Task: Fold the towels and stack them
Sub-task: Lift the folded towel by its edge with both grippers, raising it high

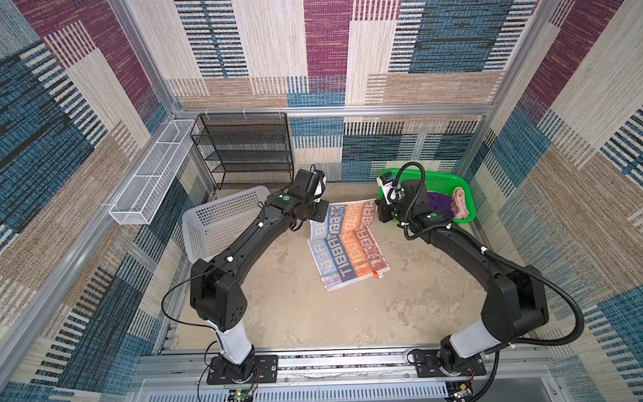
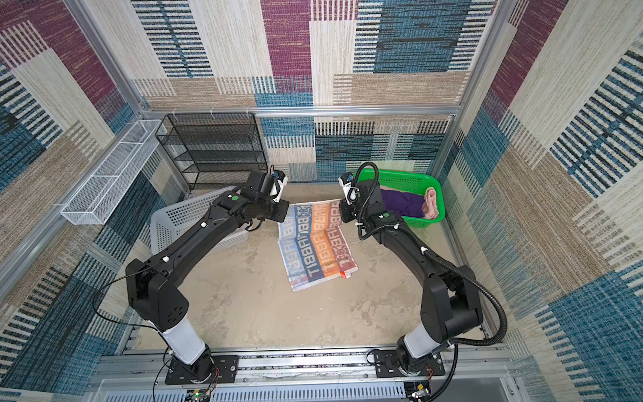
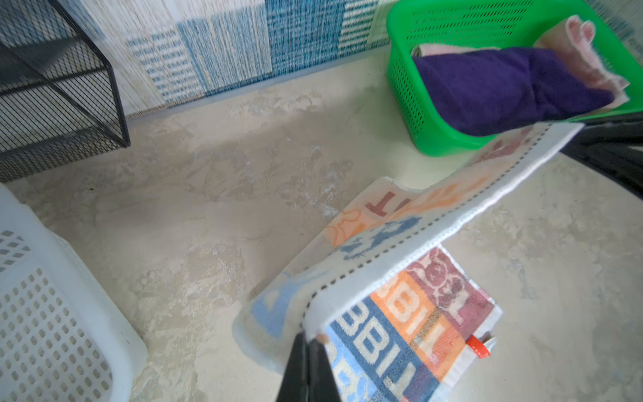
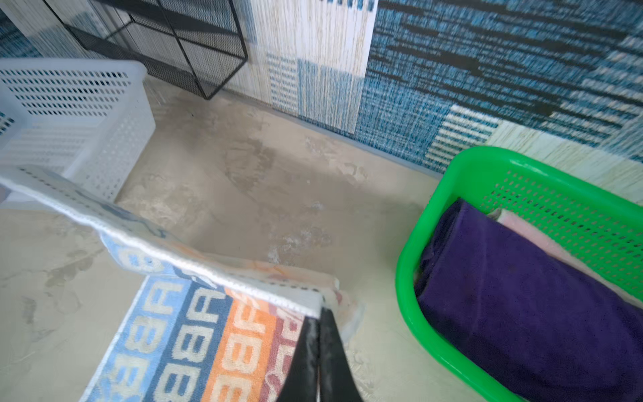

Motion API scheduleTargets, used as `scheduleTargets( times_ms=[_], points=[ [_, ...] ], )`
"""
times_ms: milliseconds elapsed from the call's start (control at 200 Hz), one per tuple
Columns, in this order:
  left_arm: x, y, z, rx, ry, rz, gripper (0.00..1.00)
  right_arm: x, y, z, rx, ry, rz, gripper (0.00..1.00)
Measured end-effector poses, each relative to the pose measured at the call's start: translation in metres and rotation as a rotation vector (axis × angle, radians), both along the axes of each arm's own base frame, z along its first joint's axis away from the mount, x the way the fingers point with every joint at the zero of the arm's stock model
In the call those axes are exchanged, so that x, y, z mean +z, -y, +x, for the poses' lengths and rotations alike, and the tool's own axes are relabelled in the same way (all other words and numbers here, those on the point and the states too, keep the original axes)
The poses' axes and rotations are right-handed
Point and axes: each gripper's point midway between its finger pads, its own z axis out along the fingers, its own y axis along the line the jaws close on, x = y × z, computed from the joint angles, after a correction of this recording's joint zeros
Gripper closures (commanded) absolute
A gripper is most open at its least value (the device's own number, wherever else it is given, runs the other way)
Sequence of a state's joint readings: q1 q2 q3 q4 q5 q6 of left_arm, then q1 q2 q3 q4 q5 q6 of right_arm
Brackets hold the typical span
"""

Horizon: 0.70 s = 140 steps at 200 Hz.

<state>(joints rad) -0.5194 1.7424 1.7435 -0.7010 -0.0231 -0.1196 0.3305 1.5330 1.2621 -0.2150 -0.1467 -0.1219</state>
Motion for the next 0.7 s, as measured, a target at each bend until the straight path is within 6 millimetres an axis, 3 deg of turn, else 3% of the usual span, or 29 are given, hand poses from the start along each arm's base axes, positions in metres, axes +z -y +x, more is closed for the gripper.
scheduleTargets(
  times_ms=[155,250,471,701],
  points=[
    [0.051,0.003,-0.005,-0.025,0.083,-0.067,1.0,0.049,0.0,-0.009,0.019,0.086,0.034,1.0],
    [0.081,0.005,-0.019,-0.055,0.131,-0.114,1.0,0.079,0.003,-0.023,0.026,0.144,0.048,1.0],
    [0.129,0.004,-0.072,-0.134,0.204,-0.195,1.0,0.145,0.012,-0.079,0.063,0.295,0.101,1.0],
    [0.167,-0.001,-0.13,-0.222,0.261,-0.287,1.0,0.189,0.013,-0.131,0.147,0.391,0.161,1.0]
  ],
)
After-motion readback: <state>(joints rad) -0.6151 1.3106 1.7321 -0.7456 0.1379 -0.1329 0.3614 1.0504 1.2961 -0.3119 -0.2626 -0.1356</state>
